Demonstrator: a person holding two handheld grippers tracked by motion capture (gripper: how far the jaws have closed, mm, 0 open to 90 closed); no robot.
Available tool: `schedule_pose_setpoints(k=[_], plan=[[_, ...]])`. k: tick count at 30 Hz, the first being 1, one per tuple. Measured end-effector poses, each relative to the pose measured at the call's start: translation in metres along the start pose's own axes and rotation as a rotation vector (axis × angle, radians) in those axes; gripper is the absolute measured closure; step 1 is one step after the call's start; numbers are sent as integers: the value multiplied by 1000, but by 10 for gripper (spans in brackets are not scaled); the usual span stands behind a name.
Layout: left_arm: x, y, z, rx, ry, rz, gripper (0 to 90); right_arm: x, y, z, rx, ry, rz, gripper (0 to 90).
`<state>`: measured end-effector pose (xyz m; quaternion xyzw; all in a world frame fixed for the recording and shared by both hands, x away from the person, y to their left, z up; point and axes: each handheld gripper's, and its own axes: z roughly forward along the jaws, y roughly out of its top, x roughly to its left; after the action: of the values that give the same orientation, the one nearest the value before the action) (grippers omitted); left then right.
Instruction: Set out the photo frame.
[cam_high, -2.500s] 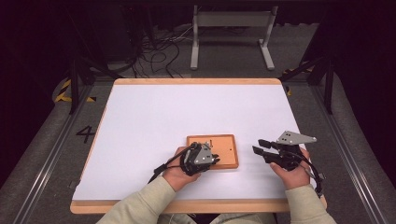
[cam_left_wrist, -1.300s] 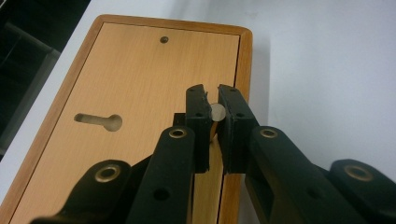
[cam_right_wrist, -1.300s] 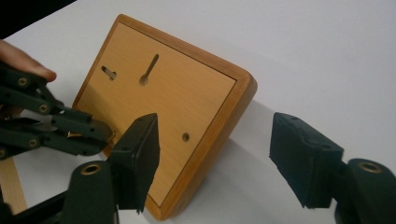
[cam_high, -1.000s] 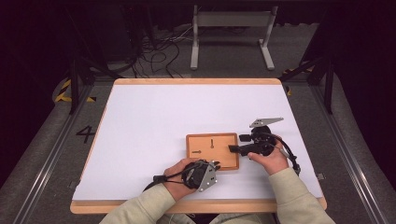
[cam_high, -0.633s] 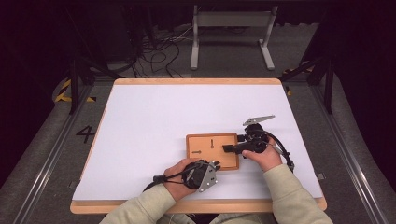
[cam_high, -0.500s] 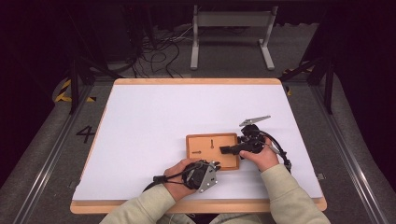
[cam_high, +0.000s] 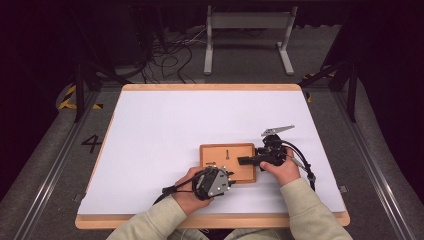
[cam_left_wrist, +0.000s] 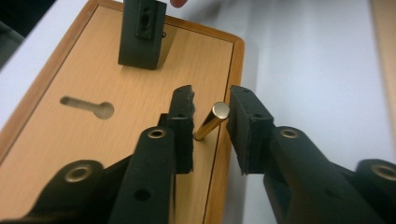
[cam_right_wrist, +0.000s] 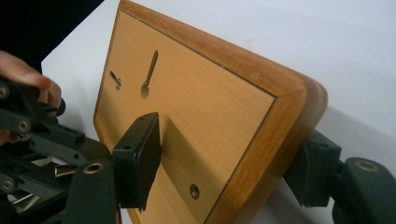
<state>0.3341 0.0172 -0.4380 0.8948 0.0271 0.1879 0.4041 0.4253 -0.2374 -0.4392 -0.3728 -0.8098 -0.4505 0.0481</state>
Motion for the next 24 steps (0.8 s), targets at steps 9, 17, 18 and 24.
schedule_pose_setpoints(k=[9,17,18,24], plan=[[14,-9,-23,-34,-92,-108,645,8,-1,-5,-10,-24,-50,370],[23,-24,-37,-38,-110,-182,627,15,-1,-10,-8,-47,-120,377],[24,-26,-38,-40,-113,-191,627,16,-1,-10,-7,-51,-129,378],[29,-38,-51,-45,-94,-223,604,22,-2,-14,-4,-65,-190,386]])
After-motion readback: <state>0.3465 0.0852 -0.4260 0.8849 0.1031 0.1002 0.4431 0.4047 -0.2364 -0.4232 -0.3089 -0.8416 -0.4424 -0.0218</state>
